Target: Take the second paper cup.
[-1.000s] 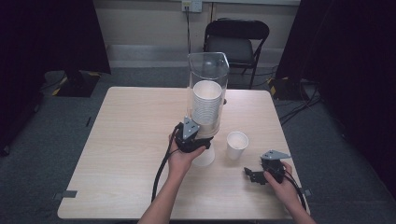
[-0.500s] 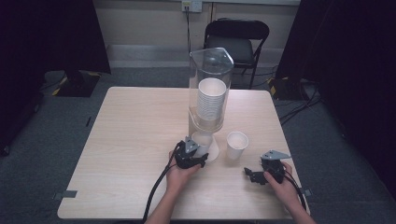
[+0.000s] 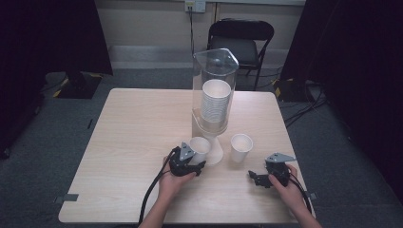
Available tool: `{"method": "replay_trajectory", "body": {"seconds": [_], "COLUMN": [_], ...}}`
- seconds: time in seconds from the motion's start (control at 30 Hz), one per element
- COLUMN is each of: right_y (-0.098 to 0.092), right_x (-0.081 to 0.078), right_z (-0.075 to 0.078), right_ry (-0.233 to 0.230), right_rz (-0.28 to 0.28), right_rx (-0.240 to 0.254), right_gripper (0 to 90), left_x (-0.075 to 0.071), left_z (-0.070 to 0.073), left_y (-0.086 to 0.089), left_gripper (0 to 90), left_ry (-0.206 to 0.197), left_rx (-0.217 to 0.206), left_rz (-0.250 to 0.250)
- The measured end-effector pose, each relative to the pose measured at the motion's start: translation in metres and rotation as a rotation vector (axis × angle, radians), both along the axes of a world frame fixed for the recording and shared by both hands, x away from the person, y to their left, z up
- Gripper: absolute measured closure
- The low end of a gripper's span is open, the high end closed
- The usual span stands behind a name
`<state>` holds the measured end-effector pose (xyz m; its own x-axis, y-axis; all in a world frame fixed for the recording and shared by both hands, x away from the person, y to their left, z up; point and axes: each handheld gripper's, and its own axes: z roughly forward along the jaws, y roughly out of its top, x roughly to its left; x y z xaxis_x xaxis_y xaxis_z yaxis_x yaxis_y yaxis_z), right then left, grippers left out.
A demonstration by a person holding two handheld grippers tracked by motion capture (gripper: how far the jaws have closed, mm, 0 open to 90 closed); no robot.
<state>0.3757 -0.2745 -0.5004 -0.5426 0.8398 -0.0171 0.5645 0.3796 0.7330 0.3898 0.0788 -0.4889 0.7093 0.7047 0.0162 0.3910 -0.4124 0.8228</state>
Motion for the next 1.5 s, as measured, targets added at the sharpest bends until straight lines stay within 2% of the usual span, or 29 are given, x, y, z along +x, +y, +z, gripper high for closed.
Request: {"method": "replay_trajectory", "body": {"seconds": [0.1,0.17,0.2,0.23,0.27,0.3,0.33,0.37,0.43,0.47,0.63,0.83,0.9,0.93,0.97,1.03,1.07,1.2,1.4,1.5], "right_y": [0.000,0.000,0.000,0.000,0.000,0.000,0.000,0.000,0.000,0.000,0.000,0.000,0.000,0.000,0.000,0.000,0.000,0.000,0.000,0.001], "right_x": [0.000,0.000,0.000,0.000,0.000,0.000,0.000,0.000,0.000,0.000,0.000,0.000,0.000,0.000,0.000,0.000,0.000,-0.001,-0.001,-0.001], "right_z": [0.000,0.000,0.000,0.000,0.000,0.000,0.000,0.000,0.000,0.000,0.000,0.000,0.000,0.000,0.000,0.000,0.000,0.000,0.000,0.000], "right_ry": [0.001,0.002,0.002,0.002,0.002,0.002,0.002,0.001,0.002,0.001,0.001,0.001,0.001,0.002,0.001,0.001,0.002,0.002,0.002,0.004], "right_rz": [-0.003,-0.005,-0.005,-0.005,-0.005,-0.005,-0.006,-0.006,-0.006,-0.006,-0.006,-0.006,-0.006,-0.006,-0.006,-0.006,-0.007,-0.009,-0.008,-0.011], "right_rx": [0.001,0.001,0.001,0.001,0.001,0.001,0.001,0.001,0.001,0.001,0.001,0.001,0.001,0.001,0.000,0.001,0.001,0.001,-0.001,0.000], "right_gripper": [11.2,11.2,11.2,11.2,11.2,11.1,11.1,11.1,11.1,11.1,11.1,11.1,11.1,11.1,11.1,11.1,11.1,11.1,11.1,11.1], "left_x": [-0.002,-0.003,-0.003,-0.004,-0.004,-0.005,-0.006,-0.005,-0.007,-0.007,-0.008,-0.012,-0.015,-0.015,-0.017,-0.019,-0.020,-0.023,-0.030,-0.035], "left_z": [-0.001,-0.003,-0.004,-0.007,-0.009,-0.010,-0.011,-0.010,-0.011,-0.011,-0.011,-0.012,-0.012,-0.012,-0.012,-0.011,-0.011,-0.007,-0.001,-0.001], "left_y": [0.010,0.019,0.021,0.025,0.028,0.030,0.030,0.032,0.032,0.033,0.034,0.043,0.046,0.049,0.051,0.056,0.059,0.075,0.101,0.111], "left_gripper": [33.3,33.2,33.1,33.0,33.0,32.9,32.8,32.6,32.2,32.1,31.1,18.2,16.5,16.0,16.0,16.1,16.3,16.3,16.4,16.6], "left_ry": [0.022,0.060,0.063,0.043,0.040,0.063,0.075,0.069,0.097,0.096,0.095,0.106,0.115,0.101,0.117,0.120,0.120,0.139,0.135,0.138], "left_rx": [0.036,0.049,0.042,0.028,0.025,0.036,0.025,0.048,0.047,0.062,0.057,0.074,0.080,0.082,0.075,0.069,0.080,0.065,0.060,0.075], "left_rz": [0.006,0.018,0.022,0.021,0.013,0.018,0.027,0.014,0.023,0.014,0.020,0.030,0.034,0.033,0.045,0.063,0.057,0.064,0.080,0.078]}}
